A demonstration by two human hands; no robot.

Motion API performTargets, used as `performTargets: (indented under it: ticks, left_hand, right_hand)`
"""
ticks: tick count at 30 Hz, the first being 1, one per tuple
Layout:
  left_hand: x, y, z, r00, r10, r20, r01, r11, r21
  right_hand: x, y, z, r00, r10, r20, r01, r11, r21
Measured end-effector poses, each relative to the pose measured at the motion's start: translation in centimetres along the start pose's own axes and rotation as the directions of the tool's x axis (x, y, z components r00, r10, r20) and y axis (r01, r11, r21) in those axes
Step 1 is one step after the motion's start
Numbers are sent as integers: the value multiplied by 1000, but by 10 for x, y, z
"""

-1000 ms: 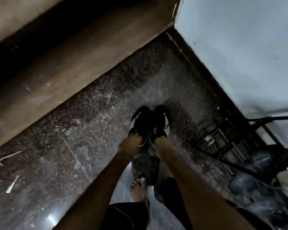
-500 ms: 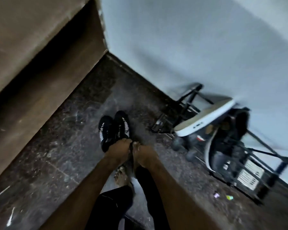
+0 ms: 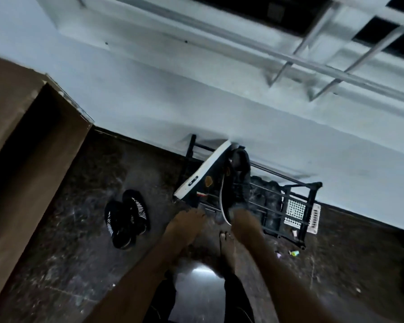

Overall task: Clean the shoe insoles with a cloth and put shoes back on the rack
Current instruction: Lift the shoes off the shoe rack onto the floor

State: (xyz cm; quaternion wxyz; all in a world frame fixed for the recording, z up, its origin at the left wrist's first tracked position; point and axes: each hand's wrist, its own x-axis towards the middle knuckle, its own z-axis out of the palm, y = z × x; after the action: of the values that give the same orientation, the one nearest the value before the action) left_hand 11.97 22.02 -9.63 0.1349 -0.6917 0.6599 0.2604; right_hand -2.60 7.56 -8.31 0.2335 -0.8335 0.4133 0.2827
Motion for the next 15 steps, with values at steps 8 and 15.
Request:
performTargets:
  ticks: [8, 15]
  left_hand:
    - [55, -11, 19, 996, 9, 84, -32, 960, 279]
    - [85, -9, 20, 995, -86, 40, 65, 926, 371]
  right_hand:
    - [117, 44, -109, 895, -436, 89, 407, 719, -563]
    - [184, 43, -113, 895, -377, 237, 415, 513, -751]
